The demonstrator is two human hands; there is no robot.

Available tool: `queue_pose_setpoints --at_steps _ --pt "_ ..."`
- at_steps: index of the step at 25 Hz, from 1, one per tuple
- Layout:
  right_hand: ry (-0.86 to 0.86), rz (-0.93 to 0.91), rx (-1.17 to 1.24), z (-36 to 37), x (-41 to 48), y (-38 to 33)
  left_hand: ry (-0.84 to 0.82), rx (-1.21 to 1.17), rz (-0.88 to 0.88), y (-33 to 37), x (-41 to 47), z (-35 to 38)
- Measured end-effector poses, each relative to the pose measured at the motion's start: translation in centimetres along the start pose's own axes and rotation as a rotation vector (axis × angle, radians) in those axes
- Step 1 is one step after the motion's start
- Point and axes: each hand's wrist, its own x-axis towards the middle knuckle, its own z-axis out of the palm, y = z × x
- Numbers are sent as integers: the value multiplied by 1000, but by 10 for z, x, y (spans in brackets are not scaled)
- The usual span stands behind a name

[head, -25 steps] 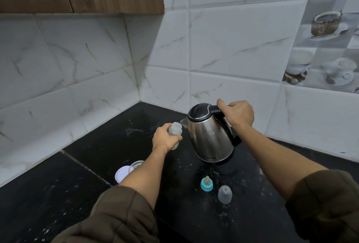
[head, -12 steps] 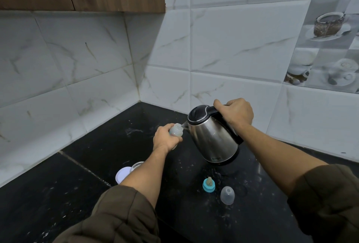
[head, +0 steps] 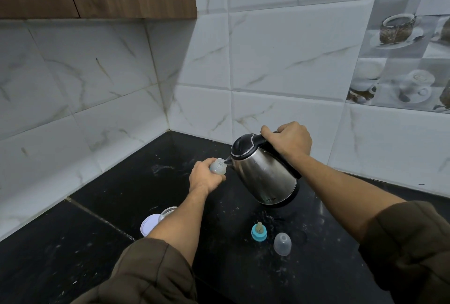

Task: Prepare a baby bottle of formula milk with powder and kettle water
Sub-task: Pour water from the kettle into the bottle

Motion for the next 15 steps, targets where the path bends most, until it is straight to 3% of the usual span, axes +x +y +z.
queue_pose_setpoints --at_steps 15 --pt "20 -54 -27 0 3 1 -46 40 21 2 4 5"
